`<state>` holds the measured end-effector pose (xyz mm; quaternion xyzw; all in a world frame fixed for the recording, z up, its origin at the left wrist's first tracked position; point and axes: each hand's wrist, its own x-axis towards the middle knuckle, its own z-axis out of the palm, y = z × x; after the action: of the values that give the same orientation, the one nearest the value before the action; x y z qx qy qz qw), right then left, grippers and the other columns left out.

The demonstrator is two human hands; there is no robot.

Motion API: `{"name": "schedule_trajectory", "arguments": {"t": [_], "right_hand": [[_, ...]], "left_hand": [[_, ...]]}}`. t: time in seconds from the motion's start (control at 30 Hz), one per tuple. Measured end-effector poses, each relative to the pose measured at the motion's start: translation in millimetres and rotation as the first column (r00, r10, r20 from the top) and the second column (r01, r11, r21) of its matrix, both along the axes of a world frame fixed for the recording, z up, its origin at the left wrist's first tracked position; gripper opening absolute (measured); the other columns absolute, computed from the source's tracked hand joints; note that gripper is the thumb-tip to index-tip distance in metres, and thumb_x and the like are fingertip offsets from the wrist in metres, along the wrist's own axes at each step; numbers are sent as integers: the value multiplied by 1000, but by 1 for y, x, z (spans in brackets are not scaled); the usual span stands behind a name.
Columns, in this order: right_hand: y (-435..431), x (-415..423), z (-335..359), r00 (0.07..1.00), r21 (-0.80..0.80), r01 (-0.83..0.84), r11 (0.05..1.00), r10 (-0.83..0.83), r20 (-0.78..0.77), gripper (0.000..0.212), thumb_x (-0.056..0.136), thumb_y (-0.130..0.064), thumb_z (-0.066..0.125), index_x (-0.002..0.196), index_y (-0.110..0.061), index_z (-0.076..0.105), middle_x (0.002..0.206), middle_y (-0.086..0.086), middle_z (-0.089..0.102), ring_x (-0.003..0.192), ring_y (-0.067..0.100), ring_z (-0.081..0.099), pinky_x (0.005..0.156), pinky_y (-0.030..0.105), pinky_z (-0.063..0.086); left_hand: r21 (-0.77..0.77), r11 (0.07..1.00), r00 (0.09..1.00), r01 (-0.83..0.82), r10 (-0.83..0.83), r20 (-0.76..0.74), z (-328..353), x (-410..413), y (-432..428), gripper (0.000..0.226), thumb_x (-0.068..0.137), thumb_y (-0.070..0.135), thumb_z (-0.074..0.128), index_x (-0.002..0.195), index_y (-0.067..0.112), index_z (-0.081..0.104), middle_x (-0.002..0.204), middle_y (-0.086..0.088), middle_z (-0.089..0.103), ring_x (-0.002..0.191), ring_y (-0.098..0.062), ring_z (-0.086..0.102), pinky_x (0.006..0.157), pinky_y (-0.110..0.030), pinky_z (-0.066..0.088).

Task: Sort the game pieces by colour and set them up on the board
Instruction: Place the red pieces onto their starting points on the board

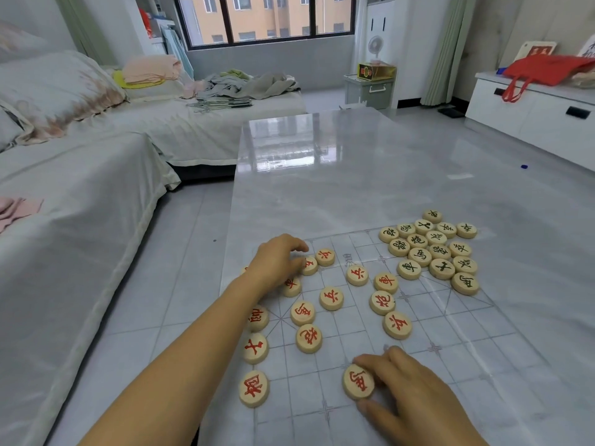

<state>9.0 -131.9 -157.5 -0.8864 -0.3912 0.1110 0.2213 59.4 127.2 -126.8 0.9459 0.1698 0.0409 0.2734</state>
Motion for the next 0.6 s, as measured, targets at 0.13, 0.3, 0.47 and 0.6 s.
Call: {"name": "schedule_trajectory", "arguments": {"t": [0.13, 0.3, 0.47, 0.6], "right_hand": [[4, 0, 0, 998, 20, 57, 998, -57, -27, 44, 68, -70, 49, 103, -49, 31, 91, -26, 35, 125, -5, 31, 93, 15, 34], [1, -1, -9, 980, 80, -31, 996, 14, 200, 63, 63, -67, 35, 124, -51, 34, 103, -17, 46, 115, 2, 49, 68, 13, 34], [2, -4, -15, 977, 185, 48, 982, -85, 198, 40, 55, -63, 44, 91, -46, 45, 69, -27, 48, 90, -2, 65, 49, 0, 18], [-1, -2, -14, 994, 235, 93, 967, -104, 35, 58, 50, -75, 34, 101, -47, 40, 79, -28, 34, 123, -3, 38, 81, 13, 32]], "left_hand": [[69, 997, 988, 28, -18, -152, 4, 21, -5, 39, 87, 26, 61, 125, 19, 55, 127, -2, 57, 113, -22, 54, 100, -36, 42], [129, 992, 975, 12, 17, -220, -2, 19, -6, 44, 80, 31, 70, 121, 18, 57, 117, -3, 60, 108, -24, 55, 96, -41, 43], [176, 983, 977, 56, -18, -211, -4, 14, -6, 47, 84, 27, 66, 128, 19, 52, 125, -3, 55, 114, -25, 52, 98, -42, 42], [240, 969, 989, 51, -16, -144, 1, 15, -15, 46, 87, 27, 59, 131, 21, 48, 131, -4, 49, 118, -26, 49, 99, -38, 37]]}}
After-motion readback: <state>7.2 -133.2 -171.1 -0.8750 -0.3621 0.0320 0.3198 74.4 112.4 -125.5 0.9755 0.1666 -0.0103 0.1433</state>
